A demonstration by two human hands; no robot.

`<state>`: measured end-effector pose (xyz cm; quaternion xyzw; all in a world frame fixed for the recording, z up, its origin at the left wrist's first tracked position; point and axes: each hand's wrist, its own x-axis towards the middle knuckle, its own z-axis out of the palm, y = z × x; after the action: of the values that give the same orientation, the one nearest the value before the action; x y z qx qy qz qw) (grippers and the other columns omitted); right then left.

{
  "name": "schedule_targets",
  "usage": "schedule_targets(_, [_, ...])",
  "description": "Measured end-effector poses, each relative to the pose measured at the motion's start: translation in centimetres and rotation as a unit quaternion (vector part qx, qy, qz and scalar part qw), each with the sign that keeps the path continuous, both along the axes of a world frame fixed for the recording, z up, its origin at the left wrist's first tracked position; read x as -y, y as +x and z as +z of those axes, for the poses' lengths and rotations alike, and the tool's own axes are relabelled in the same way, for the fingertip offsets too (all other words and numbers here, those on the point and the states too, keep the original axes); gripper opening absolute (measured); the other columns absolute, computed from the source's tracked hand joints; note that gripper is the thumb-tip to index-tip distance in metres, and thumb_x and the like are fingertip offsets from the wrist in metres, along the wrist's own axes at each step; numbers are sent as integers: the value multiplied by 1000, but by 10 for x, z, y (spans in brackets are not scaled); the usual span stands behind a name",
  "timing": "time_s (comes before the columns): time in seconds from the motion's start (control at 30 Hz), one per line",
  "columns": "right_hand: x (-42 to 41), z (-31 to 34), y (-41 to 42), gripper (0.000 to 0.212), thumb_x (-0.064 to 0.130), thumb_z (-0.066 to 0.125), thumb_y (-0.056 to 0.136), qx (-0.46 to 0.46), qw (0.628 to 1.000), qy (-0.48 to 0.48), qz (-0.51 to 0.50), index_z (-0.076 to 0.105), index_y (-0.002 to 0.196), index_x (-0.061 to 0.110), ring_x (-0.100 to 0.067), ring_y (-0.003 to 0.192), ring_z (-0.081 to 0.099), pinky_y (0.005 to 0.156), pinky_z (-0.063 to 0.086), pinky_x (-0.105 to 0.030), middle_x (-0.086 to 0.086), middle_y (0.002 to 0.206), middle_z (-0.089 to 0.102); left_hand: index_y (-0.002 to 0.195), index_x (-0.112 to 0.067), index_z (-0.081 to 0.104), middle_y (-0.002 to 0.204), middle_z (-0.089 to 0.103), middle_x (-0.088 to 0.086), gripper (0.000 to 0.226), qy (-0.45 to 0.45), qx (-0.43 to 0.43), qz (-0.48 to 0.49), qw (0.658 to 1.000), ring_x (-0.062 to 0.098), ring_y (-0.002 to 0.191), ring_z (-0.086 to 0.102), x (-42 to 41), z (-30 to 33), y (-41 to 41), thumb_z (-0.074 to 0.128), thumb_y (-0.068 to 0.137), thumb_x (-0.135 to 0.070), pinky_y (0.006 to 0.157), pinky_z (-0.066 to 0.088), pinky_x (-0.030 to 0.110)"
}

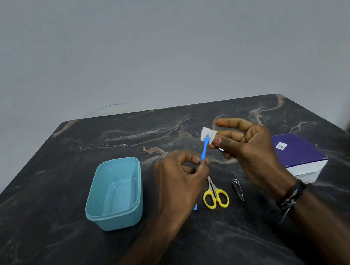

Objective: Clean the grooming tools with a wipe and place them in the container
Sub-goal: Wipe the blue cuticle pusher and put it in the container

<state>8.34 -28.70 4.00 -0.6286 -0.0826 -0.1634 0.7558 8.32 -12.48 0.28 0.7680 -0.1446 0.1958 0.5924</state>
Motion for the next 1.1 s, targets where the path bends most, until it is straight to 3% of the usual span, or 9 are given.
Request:
schedule_targets(0.13, [-2,1,0,44,15,79,67,-9,1000,11,-4,65,109,9,-13,65,70,47,43,-19,-7,82,78,85,-32,66,61,70,-11,12,6,26,-30,999,5,46,65,2,1,-1,70,75,-37,44,56,32])
schedule_targets(0.33, [0,0,1,44,15,78,67,-14,999,26,18,66,109,8,-12,66,68,48,44,-19,-6,82,77,87,-35,66,70,69,-18,12,25,51,-37,998,1,51,65,0,0,2,68,75,-37,48,56,25])
schedule_targets(0.63, [1,-5,3,27,-4,68,84,0,999,28,19,66,107,10,-10,67,68,49,47,-20,-1,79,74,90,-26,69,65,69,-10,15,34,35,-46,998,5,53,65,0,0,0,72,76,-29,50,58,30])
schedule_targets(0.8, [-1,-3,2,41,14,76,71,-3,999,20,27,64,110,11,-10,69,69,50,47,-19,-1,79,75,87,-23,70,64,69,-7,9,19,24,-46,998,6,51,64,0,-1,0,73,79,-25,48,53,26])
schedule_targets(1.1, [-4,-7,3,41,14,77,68,2,999,36,-9,65,108,11,-10,70,70,52,49,-19,-1,78,76,93,-30,66,68,70,-9,16,25,20,-47,998,7,54,67,1,-1,-2,68,79,-37,51,59,38])
